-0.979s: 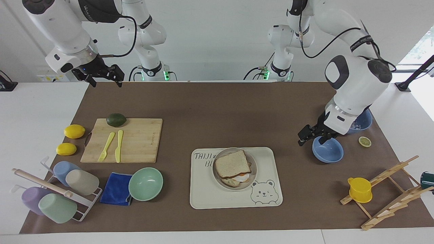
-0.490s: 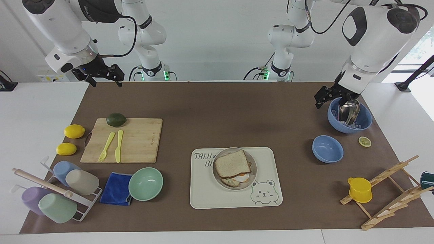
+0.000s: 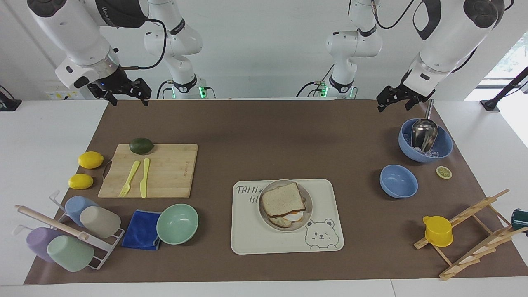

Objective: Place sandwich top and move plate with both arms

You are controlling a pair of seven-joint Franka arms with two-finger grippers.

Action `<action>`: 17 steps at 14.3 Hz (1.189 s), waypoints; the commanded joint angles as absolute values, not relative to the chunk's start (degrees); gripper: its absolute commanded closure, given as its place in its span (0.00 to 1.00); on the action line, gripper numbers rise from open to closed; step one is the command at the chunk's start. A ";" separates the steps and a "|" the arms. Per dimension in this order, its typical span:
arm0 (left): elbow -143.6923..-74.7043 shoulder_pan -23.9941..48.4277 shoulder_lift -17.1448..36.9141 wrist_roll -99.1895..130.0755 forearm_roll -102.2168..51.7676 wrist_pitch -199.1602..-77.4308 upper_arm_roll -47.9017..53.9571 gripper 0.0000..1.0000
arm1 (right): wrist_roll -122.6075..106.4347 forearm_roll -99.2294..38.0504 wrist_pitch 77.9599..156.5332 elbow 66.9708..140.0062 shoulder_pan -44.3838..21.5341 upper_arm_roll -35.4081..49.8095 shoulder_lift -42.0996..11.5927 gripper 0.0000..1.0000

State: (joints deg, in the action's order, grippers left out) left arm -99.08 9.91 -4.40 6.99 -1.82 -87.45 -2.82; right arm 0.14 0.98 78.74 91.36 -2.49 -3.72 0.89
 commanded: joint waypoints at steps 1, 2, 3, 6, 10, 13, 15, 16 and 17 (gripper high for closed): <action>-101.52 9.06 -5.89 5.80 -0.70 -93.68 -2.11 0.00 | -0.88 -0.26 79.10 91.93 -1.76 -3.52 1.58 0.00; -99.34 8.70 -5.02 5.71 -0.62 -93.34 -1.94 0.00 | -0.97 -0.26 79.10 91.93 -1.76 -3.52 1.58 0.00; -98.19 8.35 -4.57 5.63 -0.62 -91.77 -1.93 0.00 | -0.97 -0.26 79.10 92.02 -1.67 -3.52 1.58 0.00; -98.17 6.94 -4.57 3.17 -0.79 -87.28 -0.70 0.00 | -0.97 -0.26 79.10 91.93 -1.67 -3.60 1.58 0.00; -97.74 6.42 -4.31 2.64 -0.79 -88.77 -0.70 0.00 | -0.97 -0.26 79.10 91.93 -1.67 -3.52 1.58 0.00; -97.65 6.15 -4.22 2.64 -0.79 -88.77 -0.62 0.00 | -0.97 -0.26 79.10 91.93 -1.76 -3.60 1.58 0.00; -97.82 6.15 -4.39 2.72 -0.88 -88.86 -0.44 0.00 | -0.97 -0.26 79.10 91.93 -1.76 -3.60 1.58 0.00; -97.91 6.15 -4.66 2.64 -0.88 -88.86 -0.27 0.00 | -0.97 -0.26 79.10 91.93 -1.76 -3.60 1.58 0.00; -97.82 6.24 -4.57 2.64 -0.88 -88.94 -0.35 0.00 | -0.97 -0.26 79.10 92.02 -1.76 -3.60 1.58 0.00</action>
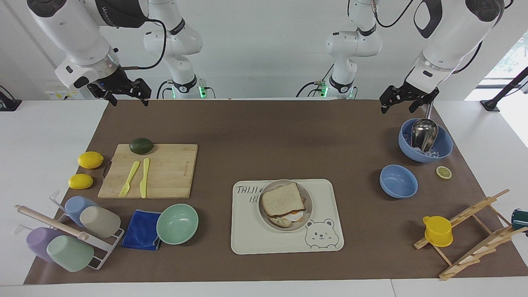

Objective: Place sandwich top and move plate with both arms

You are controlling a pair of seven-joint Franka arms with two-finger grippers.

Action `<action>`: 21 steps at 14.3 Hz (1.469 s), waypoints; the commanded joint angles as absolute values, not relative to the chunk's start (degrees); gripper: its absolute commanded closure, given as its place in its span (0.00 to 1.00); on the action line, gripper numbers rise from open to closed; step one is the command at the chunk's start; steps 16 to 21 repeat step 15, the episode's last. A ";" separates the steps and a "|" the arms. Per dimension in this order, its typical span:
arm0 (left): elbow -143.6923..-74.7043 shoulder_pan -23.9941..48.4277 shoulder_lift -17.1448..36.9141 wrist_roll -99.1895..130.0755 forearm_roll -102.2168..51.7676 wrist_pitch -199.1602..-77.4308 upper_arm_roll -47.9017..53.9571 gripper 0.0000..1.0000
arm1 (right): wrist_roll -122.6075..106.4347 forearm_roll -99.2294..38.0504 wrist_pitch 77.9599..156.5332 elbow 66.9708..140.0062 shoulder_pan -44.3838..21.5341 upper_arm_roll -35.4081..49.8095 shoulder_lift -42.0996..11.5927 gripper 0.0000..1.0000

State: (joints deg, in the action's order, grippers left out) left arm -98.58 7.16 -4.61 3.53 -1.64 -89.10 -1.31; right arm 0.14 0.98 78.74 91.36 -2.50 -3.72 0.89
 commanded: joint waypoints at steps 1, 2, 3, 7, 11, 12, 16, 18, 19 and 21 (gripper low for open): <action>-97.91 6.15 -4.57 2.72 -0.97 -88.95 -0.35 0.00 | -0.97 -0.26 79.10 91.93 -1.76 -3.52 1.58 0.00; -97.91 6.50 -4.57 2.81 -0.88 -88.95 -0.35 0.00 | -0.97 -0.26 79.10 92.02 -1.76 -3.60 1.58 0.00; -97.91 6.24 -4.57 2.73 -0.88 -88.95 -0.35 0.00 | -0.97 -0.26 79.10 91.93 -1.67 -3.52 1.58 0.00; -97.91 6.07 -4.66 2.55 -0.88 -89.03 -0.53 0.00 | -0.97 -0.26 79.10 91.93 -1.76 -3.60 1.58 0.00; -98.17 6.06 -4.83 2.55 -0.88 -89.12 -0.62 0.00 | -0.97 -0.26 79.10 91.93 -1.76 -3.60 1.58 0.00; -98.17 6.06 -4.83 2.55 -0.88 -89.12 -0.62 0.00 | -0.97 -0.26 79.10 92.02 -1.76 -3.52 1.58 0.00; -98.53 6.24 -5.01 2.72 -0.88 -89.12 -0.62 0.00 | -0.97 -0.26 79.10 91.93 -1.76 -3.60 1.58 0.00; -98.53 6.24 -5.01 2.72 -0.88 -89.12 -0.62 0.00 | -0.97 -0.26 79.10 91.93 -1.76 -3.60 1.58 0.00; -98.53 6.24 -5.01 2.72 -0.88 -89.12 -0.62 0.00 | -0.97 -0.26 79.10 91.93 -1.76 -3.60 1.58 0.00; -98.53 6.24 -5.01 2.72 -0.88 -89.12 -0.62 0.00 | -0.97 -0.26 79.10 91.93 -1.76 -3.60 1.58 0.00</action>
